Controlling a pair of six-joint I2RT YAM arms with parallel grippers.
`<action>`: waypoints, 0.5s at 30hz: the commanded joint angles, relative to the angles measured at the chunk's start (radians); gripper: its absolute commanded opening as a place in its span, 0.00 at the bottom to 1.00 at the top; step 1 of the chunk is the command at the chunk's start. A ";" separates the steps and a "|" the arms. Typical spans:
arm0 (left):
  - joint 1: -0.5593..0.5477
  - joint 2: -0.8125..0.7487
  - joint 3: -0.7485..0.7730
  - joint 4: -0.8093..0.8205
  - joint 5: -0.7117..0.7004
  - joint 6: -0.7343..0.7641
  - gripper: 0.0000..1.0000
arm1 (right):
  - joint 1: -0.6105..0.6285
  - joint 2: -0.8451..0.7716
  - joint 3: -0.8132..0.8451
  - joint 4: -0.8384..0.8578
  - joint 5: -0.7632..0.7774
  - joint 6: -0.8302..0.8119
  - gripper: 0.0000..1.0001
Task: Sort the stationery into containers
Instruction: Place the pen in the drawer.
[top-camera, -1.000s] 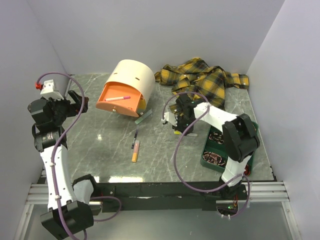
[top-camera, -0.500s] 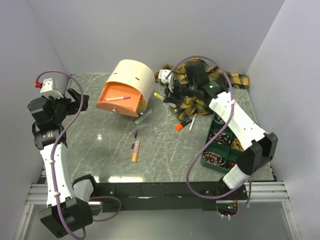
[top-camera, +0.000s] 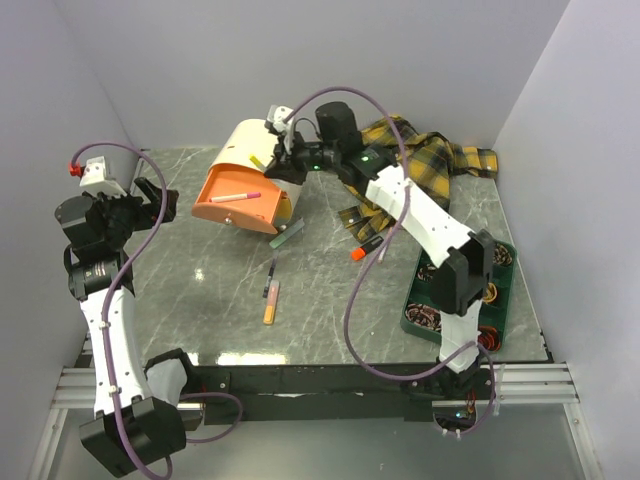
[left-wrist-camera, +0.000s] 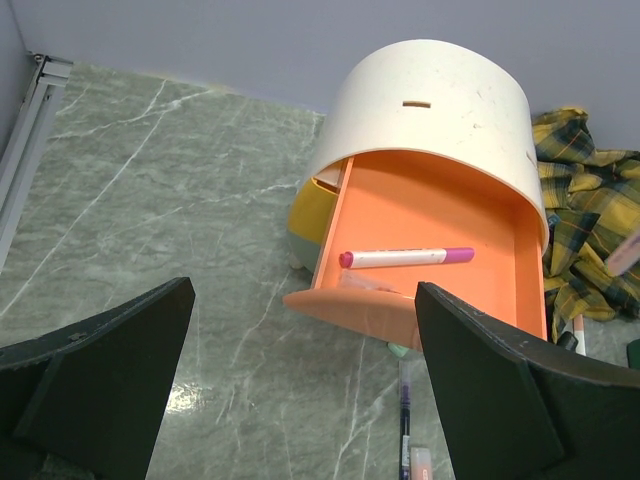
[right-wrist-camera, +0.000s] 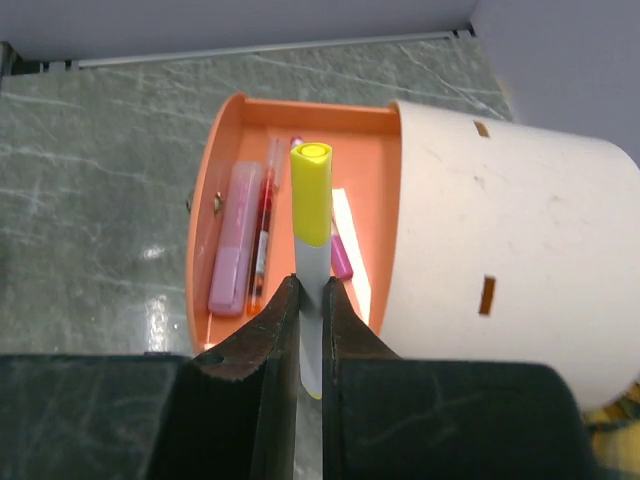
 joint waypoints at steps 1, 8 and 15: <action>0.008 -0.028 0.031 -0.001 -0.001 0.009 1.00 | 0.032 0.065 0.077 0.121 -0.013 0.095 0.02; 0.013 -0.028 0.030 -0.004 0.002 0.010 0.99 | 0.071 0.144 0.109 0.163 0.003 0.118 0.08; 0.015 -0.021 0.030 0.008 0.005 0.003 1.00 | 0.075 0.132 0.106 0.167 0.043 0.122 0.41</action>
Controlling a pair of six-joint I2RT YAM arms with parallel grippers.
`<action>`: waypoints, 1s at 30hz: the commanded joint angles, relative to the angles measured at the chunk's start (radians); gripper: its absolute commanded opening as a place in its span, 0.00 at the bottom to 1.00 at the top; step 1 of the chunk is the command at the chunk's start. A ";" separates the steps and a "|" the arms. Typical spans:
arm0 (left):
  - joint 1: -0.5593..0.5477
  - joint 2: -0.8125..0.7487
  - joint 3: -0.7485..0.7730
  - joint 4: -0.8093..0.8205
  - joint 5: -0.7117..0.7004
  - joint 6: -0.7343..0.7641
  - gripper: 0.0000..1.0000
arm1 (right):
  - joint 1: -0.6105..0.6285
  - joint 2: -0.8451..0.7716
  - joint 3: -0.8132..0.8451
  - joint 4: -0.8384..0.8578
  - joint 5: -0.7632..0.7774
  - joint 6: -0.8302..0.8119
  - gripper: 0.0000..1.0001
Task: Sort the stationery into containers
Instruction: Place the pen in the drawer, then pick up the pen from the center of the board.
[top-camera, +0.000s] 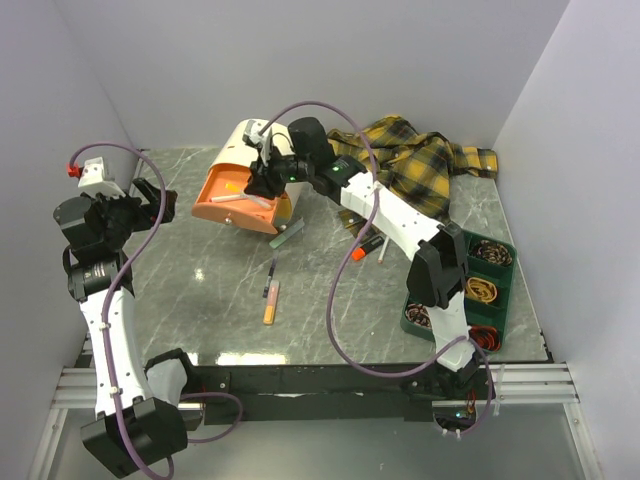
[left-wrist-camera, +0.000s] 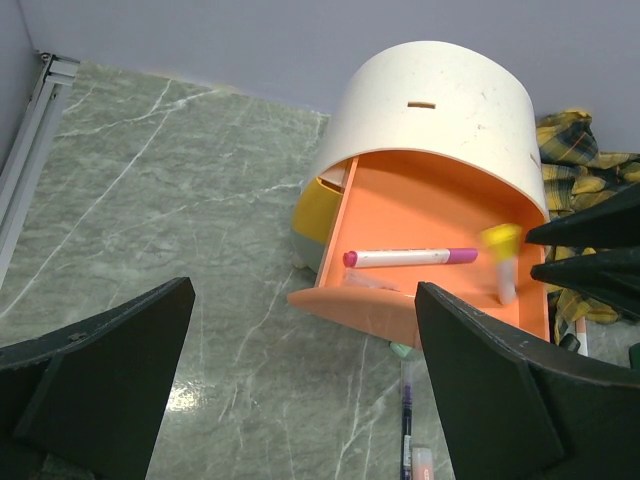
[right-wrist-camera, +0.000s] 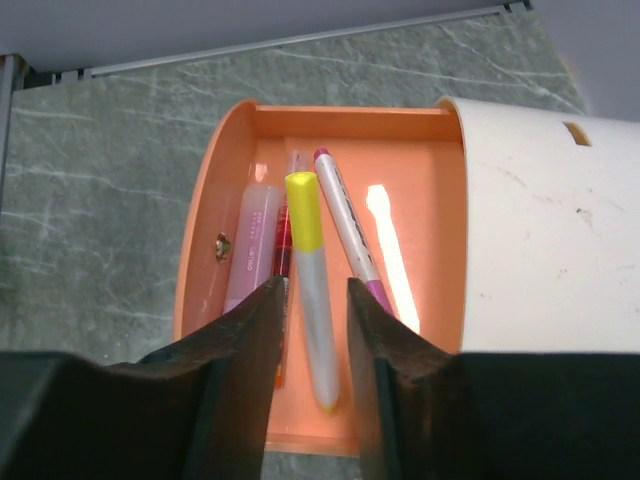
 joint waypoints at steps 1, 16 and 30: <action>0.006 -0.011 0.027 0.017 0.006 0.000 0.99 | 0.005 -0.043 0.056 0.064 0.021 0.012 0.45; 0.006 -0.003 0.019 0.043 0.029 -0.009 1.00 | -0.240 -0.300 -0.198 -0.822 -0.133 -1.110 0.73; 0.006 0.035 0.060 0.006 0.026 0.031 0.99 | -0.251 -0.140 -0.348 -0.912 0.285 -1.539 0.59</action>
